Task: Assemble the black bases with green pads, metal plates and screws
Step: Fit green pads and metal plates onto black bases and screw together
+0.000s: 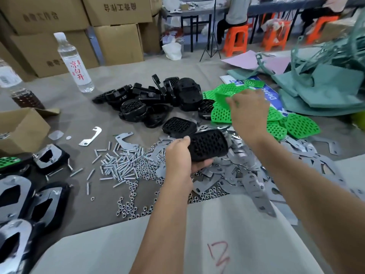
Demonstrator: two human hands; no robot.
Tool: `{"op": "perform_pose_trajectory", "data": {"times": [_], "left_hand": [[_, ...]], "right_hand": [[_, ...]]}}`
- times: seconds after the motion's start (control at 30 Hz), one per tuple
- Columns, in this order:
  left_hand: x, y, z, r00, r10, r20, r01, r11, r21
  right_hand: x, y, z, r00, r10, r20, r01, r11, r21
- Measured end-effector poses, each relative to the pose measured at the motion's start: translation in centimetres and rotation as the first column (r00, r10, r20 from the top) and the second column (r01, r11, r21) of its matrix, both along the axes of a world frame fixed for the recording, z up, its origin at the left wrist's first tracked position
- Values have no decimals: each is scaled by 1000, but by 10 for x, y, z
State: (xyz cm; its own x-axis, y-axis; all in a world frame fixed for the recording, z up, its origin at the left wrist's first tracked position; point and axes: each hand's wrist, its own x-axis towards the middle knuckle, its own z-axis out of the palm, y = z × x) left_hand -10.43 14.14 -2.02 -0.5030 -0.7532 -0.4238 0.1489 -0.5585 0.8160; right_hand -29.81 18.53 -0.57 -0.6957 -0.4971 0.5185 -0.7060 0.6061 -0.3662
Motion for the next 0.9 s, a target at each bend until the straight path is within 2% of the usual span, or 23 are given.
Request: {"op": "perform_pose_trajectory", "data": {"times": [0.03,0.07,0.1,0.13,0.17,0.2,0.23,0.33,0.47,0.57,0.73,0.9], "left_hand": [[3,-2,0,1000,4,4,-4,1000,-3],[8,-3,0,1000,14,12,-14,1000,-14],[12,-5,-1,999,28,23,-27,999,-37],[18,-7,-2,998,46,41,-43,996,-78],[25,-10,-3,995,75,65,-65,989,-135],[31,-12,-3,990,112,88,-93,977,-194],[39,-15,-4,983,149,103,-120,962,-247],[64,-18,-6,972,214,93,-169,921,-350],[88,-16,-15,967,229,109,-145,851,-504],[92,-20,-27,979,196,62,-140,858,-494],[91,-25,-30,981,182,65,-123,846,-519],[91,-25,-31,986,162,41,-123,873,-471]], "right_hand": [[7,6,1,993,-8,114,31,979,-204],[19,11,4,953,60,298,74,904,-421],[37,16,7,847,227,481,133,785,-605],[59,21,10,680,433,592,187,678,-711],[80,24,10,513,600,614,195,615,-764],[99,27,6,404,679,613,146,614,-776],[116,29,0,349,703,620,72,639,-766],[149,29,-23,337,678,653,-99,716,-691],[162,25,-37,293,704,647,-198,706,-679],[160,23,-42,281,740,612,-239,671,-702],[160,22,-45,262,776,573,-251,629,-736],[157,24,-49,289,774,564,-259,630,-732]]}}
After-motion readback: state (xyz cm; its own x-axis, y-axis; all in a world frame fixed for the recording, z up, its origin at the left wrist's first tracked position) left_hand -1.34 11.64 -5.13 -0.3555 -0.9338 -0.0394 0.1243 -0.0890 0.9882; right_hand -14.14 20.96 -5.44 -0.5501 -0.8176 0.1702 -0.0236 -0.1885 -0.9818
